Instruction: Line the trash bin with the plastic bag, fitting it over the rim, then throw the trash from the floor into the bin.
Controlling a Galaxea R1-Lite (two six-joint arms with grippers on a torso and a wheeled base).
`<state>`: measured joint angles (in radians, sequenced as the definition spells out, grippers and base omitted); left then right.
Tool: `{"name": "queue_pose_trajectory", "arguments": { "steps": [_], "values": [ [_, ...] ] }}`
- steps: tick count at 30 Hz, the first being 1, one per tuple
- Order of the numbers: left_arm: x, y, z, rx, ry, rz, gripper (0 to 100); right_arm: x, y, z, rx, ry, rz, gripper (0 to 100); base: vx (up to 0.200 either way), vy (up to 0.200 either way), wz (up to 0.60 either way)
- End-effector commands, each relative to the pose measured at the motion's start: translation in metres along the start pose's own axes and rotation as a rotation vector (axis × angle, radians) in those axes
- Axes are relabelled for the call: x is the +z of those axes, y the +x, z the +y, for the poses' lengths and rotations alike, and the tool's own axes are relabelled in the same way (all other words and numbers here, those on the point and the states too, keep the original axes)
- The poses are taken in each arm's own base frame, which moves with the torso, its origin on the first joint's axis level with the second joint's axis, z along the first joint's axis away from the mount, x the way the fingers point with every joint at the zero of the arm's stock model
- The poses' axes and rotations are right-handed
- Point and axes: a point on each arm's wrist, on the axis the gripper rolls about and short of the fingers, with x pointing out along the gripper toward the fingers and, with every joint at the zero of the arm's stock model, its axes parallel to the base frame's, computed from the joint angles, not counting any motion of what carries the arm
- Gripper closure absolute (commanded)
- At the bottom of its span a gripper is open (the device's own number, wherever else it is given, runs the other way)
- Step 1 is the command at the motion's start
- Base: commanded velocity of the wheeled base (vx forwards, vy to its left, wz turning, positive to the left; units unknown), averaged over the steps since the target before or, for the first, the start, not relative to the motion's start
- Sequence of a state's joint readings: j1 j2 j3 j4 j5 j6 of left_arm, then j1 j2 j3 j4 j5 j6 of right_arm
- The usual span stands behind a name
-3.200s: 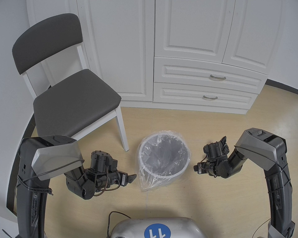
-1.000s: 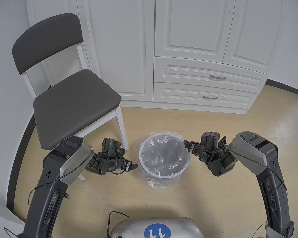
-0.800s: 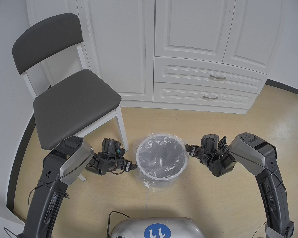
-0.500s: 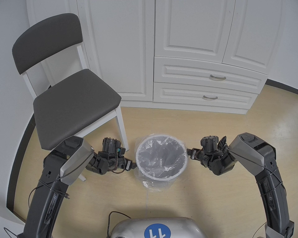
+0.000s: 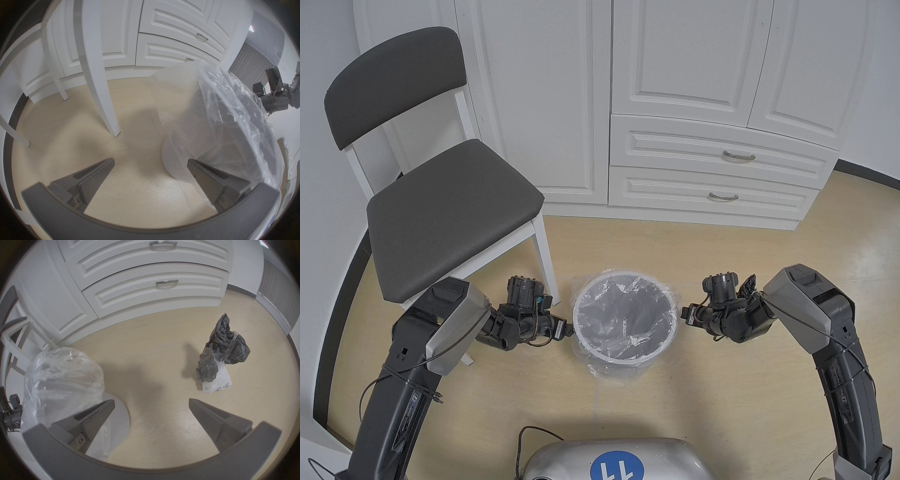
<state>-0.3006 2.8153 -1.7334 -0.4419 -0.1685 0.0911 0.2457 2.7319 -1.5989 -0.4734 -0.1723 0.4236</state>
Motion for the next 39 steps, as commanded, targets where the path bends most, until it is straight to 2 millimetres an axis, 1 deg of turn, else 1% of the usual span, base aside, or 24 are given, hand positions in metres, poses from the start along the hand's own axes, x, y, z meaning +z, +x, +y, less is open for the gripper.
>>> {"name": "queue_pose_trajectory", "arguments": {
  "steps": [1,3,5,6,9,10,11,13,14,16,17,18,19,20,24,31,33,34,35,39],
  "values": [
    [-0.004,0.006,0.003,0.007,-0.023,-0.008,0,-0.006,0.011,-0.001,0.005,0.017,0.004,0,0.0,0.0,0.0],
    [-0.004,0.006,0.003,0.009,-0.022,-0.008,0,-0.006,0.011,-0.001,0.004,0.017,0.004,0,0.0,0.0,0.0],
    [0.0,-0.002,0.004,0.011,-0.025,0.0,0,-0.006,0.01,-0.002,-0.002,0.019,0.003,0,0.0,0.0,0.0],
    [0.0,-0.002,0.004,0.011,-0.025,0.0,0,-0.006,0.01,-0.002,-0.002,0.019,0.003,0,0.0,0.0,0.0],
    [0.011,-0.035,-0.002,0.002,-0.017,0.028,0,-0.001,-0.008,-0.008,-0.014,0.015,0.03,0,0.0,0.0,0.0],
    [0.012,-0.041,-0.003,-0.001,-0.018,0.032,0,-0.001,-0.011,-0.008,-0.012,0.015,0.032,0,0.0,0.0,0.0],
    [0.016,-0.057,-0.007,-0.006,-0.015,0.044,0,0.002,-0.018,-0.011,-0.012,0.016,0.031,0,0.0,0.0,0.0],
    [0.02,-0.074,-0.012,-0.006,-0.012,0.046,0,0.001,-0.021,-0.014,-0.005,0.013,0.025,0,0.0,0.0,0.0],
    [0.021,-0.076,-0.012,-0.002,-0.013,0.045,0,0.001,-0.022,-0.015,-0.002,0.013,0.023,0,0.0,0.0,0.0],
    [0.023,-0.09,-0.013,0.013,-0.019,0.048,0,0.001,-0.026,-0.017,0.008,0.007,0.006,0,0.0,0.0,0.0],
    [0.024,-0.091,-0.013,0.013,-0.019,0.048,0,0.0,-0.026,-0.016,0.009,0.004,0.008,0,0.0,0.0,0.0],
    [0.025,-0.102,-0.014,0.033,-0.023,0.054,0,0.0,-0.031,-0.017,0.011,-0.015,0.004,0,0.0,0.0,0.0],
    [0.025,-0.104,-0.014,0.035,-0.023,0.056,0,-0.001,-0.031,-0.018,0.01,-0.02,0.005,0,0.0,0.0,0.0],
    [0.024,-0.114,-0.015,0.038,-0.025,0.065,0,-0.001,-0.037,-0.019,0.011,-0.041,0.002,0,0.0,0.0,0.0],
    [0.025,-0.14,-0.019,0.037,-0.026,0.079,0,-0.004,-0.051,-0.022,0.013,-0.1,0.004,0,0.0,0.0,0.0],
    [0.02,-0.177,-0.033,0.021,-0.013,0.102,0,-0.012,-0.074,-0.039,-0.001,-0.246,-0.015,0,0.0,0.0,0.0],
    [0.018,-0.187,-0.039,0.012,-0.011,0.11,0,-0.014,-0.085,-0.046,-0.008,-0.316,-0.028,0,0.0,0.0,0.0],
    [0.018,-0.188,-0.039,0.012,-0.011,0.11,0,-0.015,-0.086,-0.047,-0.008,-0.321,-0.03,0,0.0,0.0,0.0],
    [0.015,-0.199,-0.044,0.007,-0.012,0.113,0,-0.013,-0.098,-0.052,-0.012,-0.373,-0.059,0,0.0,0.0,0.0],
    [0.008,-0.223,-0.048,0.004,-0.011,0.099,0,-0.005,-0.129,-0.063,-0.018,-0.448,-0.167,0,0.0,0.0,0.0]
  ]
}}
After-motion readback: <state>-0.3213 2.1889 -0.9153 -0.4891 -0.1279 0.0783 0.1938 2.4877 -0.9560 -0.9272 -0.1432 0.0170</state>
